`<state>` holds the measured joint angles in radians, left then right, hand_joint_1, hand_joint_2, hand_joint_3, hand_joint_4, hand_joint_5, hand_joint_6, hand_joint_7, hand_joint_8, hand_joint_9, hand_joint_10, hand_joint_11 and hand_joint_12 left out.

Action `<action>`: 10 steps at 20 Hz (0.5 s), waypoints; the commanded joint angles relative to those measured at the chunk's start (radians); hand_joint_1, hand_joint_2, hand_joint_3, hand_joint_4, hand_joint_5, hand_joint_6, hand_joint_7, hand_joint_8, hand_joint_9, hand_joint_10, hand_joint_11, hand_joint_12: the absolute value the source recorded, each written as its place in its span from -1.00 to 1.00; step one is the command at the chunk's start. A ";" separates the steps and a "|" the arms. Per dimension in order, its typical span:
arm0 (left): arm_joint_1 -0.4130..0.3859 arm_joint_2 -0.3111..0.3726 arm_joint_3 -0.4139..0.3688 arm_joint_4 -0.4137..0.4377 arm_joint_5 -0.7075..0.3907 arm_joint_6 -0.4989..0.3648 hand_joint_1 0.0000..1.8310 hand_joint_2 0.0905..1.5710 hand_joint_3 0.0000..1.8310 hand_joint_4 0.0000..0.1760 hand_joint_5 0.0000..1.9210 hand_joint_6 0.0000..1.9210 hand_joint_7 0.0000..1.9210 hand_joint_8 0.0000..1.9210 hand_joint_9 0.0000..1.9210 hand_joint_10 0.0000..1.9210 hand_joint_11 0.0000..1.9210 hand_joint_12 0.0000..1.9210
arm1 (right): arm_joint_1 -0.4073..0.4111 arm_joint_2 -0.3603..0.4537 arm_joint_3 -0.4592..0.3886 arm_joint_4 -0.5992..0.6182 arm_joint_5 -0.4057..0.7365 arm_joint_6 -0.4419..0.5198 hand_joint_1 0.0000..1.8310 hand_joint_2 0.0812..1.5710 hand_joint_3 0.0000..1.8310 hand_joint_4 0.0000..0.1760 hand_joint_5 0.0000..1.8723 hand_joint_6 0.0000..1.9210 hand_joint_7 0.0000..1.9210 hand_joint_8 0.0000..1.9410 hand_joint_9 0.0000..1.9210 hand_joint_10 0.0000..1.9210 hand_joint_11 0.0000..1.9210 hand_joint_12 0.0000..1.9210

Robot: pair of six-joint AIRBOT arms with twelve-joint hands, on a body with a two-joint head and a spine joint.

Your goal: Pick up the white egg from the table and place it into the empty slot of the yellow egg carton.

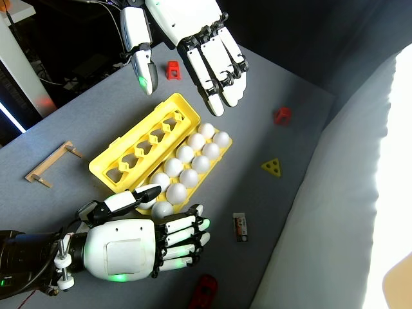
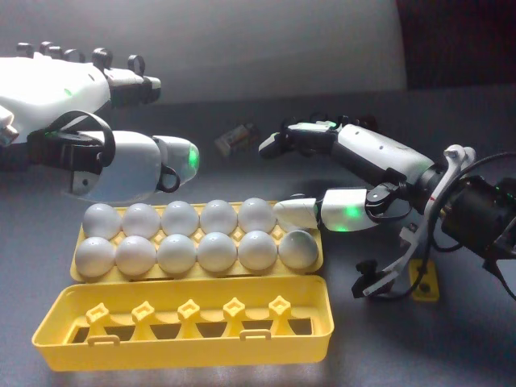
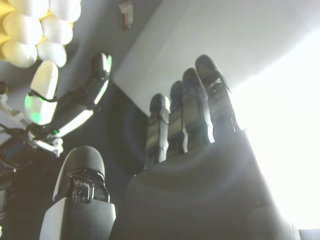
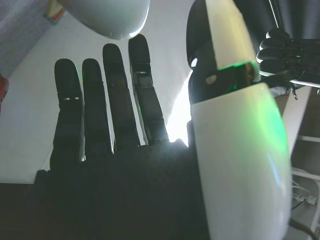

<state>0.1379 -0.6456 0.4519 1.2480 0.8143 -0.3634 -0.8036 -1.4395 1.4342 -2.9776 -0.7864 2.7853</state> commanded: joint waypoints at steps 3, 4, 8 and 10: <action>-0.012 0.000 -0.001 0.074 -0.011 -0.001 -1.00 0.63 -1.00 -0.41 -0.85 -1.00 -0.88 -1.00 -0.86 -1.00 -1.00 -0.37 | 0.018 0.011 -0.003 -0.034 -0.131 0.033 -0.07 0.24 -1.00 -1.00 -0.64 -0.49 -0.60 -1.00 -0.92 -0.50 -1.00 0.10; -0.012 0.000 -0.001 0.073 -0.011 -0.001 -1.00 0.63 -1.00 -0.41 -0.85 -1.00 -0.88 -1.00 -0.86 -1.00 -1.00 -0.37 | 0.034 0.026 -0.006 -0.034 -0.126 0.051 -0.07 0.24 -1.00 -1.00 -0.66 -0.50 -0.61 -1.00 -0.92 -0.50 -1.00 0.10; -0.012 0.000 0.000 0.071 -0.011 -0.001 -1.00 0.63 -1.00 -0.41 -0.85 -1.00 -0.88 -1.00 -0.86 -1.00 -1.00 -0.37 | 0.094 0.112 -0.039 -0.034 -0.092 0.077 -0.08 0.23 -1.00 -1.00 -0.66 -0.51 -0.62 -1.00 -0.92 -0.51 -1.00 0.10; -0.010 0.000 0.000 0.068 -0.011 -0.001 -1.00 0.63 -1.00 -0.41 -0.86 -1.00 -0.88 -1.00 -0.86 -1.00 -1.00 -0.37 | 0.119 0.170 -0.070 -0.034 -0.063 0.087 -0.08 0.23 -1.00 -1.00 -0.67 -0.51 -0.62 -1.00 -0.93 -0.51 -1.00 0.10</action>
<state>0.1379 -0.6456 0.4519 1.2404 0.8146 -0.3637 -0.6930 -1.2572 1.3628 -2.9776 -0.7532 2.8571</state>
